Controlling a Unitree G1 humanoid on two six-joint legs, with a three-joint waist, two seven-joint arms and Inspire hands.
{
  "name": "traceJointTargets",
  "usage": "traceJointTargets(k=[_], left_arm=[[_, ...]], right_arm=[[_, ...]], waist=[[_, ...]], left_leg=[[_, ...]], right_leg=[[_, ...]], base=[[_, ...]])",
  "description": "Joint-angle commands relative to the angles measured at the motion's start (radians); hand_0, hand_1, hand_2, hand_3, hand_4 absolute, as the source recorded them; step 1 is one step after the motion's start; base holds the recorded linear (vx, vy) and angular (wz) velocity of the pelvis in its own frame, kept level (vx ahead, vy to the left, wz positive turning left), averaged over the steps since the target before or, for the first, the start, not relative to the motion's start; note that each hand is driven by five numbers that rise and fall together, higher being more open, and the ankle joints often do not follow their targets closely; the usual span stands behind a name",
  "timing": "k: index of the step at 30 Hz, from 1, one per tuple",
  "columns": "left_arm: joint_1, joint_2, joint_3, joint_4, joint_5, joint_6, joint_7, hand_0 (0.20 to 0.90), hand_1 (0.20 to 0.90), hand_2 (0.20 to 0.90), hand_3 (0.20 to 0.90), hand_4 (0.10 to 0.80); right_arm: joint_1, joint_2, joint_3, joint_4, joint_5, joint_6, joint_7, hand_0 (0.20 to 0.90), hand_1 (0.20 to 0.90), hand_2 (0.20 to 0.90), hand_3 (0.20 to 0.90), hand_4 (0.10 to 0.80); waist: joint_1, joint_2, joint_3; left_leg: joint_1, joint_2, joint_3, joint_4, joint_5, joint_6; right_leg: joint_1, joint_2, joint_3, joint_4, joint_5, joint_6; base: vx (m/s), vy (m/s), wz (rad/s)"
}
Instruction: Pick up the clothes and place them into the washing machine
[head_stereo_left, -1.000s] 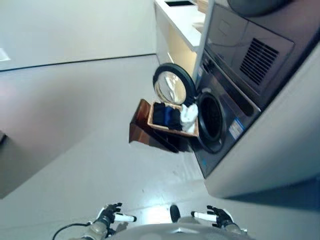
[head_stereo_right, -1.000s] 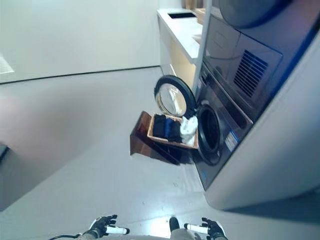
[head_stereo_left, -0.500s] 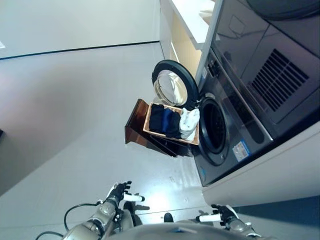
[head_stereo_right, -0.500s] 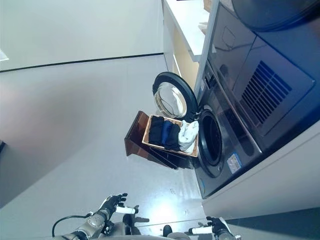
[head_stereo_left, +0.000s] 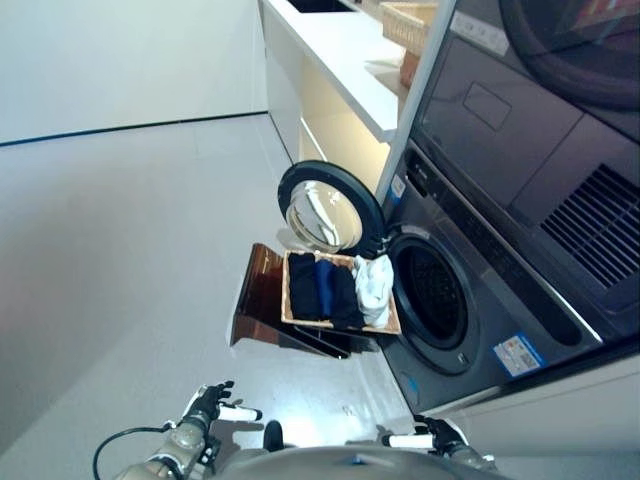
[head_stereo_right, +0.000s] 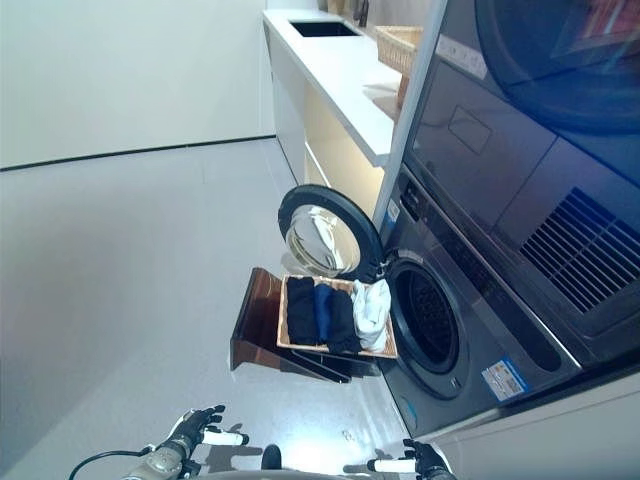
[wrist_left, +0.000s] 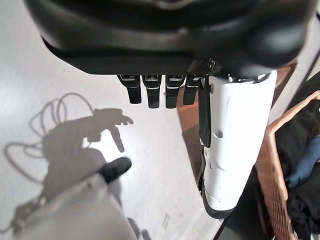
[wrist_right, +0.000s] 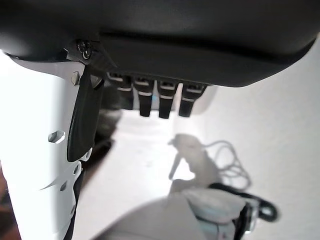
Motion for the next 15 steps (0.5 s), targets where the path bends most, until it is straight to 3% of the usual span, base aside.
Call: traceJointTargets(k=[1,2,3,6,9,14,15], left_arm=[[-0.029,0.038,0.046,-0.054,0.012,-0.036,0.003,0.900,0.900,0.900,0.900,0.800],[-0.029,0.038,0.046,-0.054,0.012,-0.036,0.003,0.900,0.900,0.900,0.900,0.800],[-0.033,0.035,0.045,-0.060,0.010,-0.038,0.000,0.900,0.900,0.900,0.900,0.800],[-0.039,0.019,0.042,-0.077,0.013,-0.046,-0.002,0.900,0.900,0.900,0.900,0.800],[-0.041,0.005,0.023,-0.082,0.019,-0.050,-0.007,0.900,0.900,0.900,0.900,0.800],[-0.024,-0.017,0.014,-0.076,0.011,-0.053,-0.012,0.900,0.900,0.900,0.900,0.800],[-0.020,-0.025,0.001,-0.078,0.020,-0.053,-0.019,0.900,0.900,0.900,0.900,0.800]], right_arm=[[-0.031,-0.063,-0.004,-0.027,0.007,-0.017,-0.011,0.900,0.900,0.900,0.900,0.800],[-0.031,-0.063,-0.004,-0.026,0.007,-0.017,-0.011,0.900,0.900,0.900,0.900,0.800],[-0.034,-0.068,-0.008,-0.028,0.002,-0.017,-0.013,0.900,0.900,0.900,0.900,0.800],[-0.054,-0.077,-0.017,-0.050,-0.008,-0.010,-0.016,0.900,0.900,0.900,0.900,0.800],[-0.053,-0.077,-0.015,-0.051,-0.003,-0.011,-0.020,0.900,0.900,0.900,0.900,0.800],[-0.050,-0.078,-0.012,-0.053,0.013,-0.018,-0.026,0.900,0.900,0.900,0.900,0.800],[-0.059,-0.082,-0.009,-0.057,0.024,-0.022,-0.026,0.900,0.900,0.900,0.900,0.800]], waist=[[-0.038,0.004,0.008],[-0.043,0.006,0.015],[-0.042,-0.008,0.011],[-0.064,-0.021,0.017],[-0.077,-0.034,-0.002],[-0.067,-0.033,-0.039],[-0.066,-0.031,-0.052]], left_leg=[[-0.030,0.020,0.006,0.084,-0.109,-0.108],[-0.022,0.022,0.001,0.084,-0.112,-0.109],[0.003,0.006,0.009,0.079,-0.131,-0.115],[0.097,-0.013,0.006,0.040,-0.177,-0.131],[0.134,-0.017,-0.020,0.030,-0.202,-0.135],[0.150,0.009,-0.040,0.084,-0.226,-0.157],[0.128,0.026,-0.039,0.187,-0.218,-0.182]], right_leg=[[-0.018,0.000,-0.174,-0.399,0.206,-0.089],[-0.006,0.001,-0.180,-0.403,0.203,-0.089],[-0.039,-0.025,-0.234,-0.509,0.236,-0.081],[-0.063,-0.035,-0.312,-0.712,0.343,-0.043],[-0.057,-0.009,-0.219,-0.730,0.369,-0.054],[-0.008,0.012,-0.227,-0.752,0.379,-0.073],[0.021,0.036,-0.224,-0.761,0.354,-0.093]], base=[[0.373,0.059,-0.21],[0.271,-0.022,-0.16],[0.260,-0.031,-0.02],[0.395,-0.029,0.10],[0.273,-0.044,0.21],[0.231,-0.132,0.36],[0.216,-0.207,0.36]])
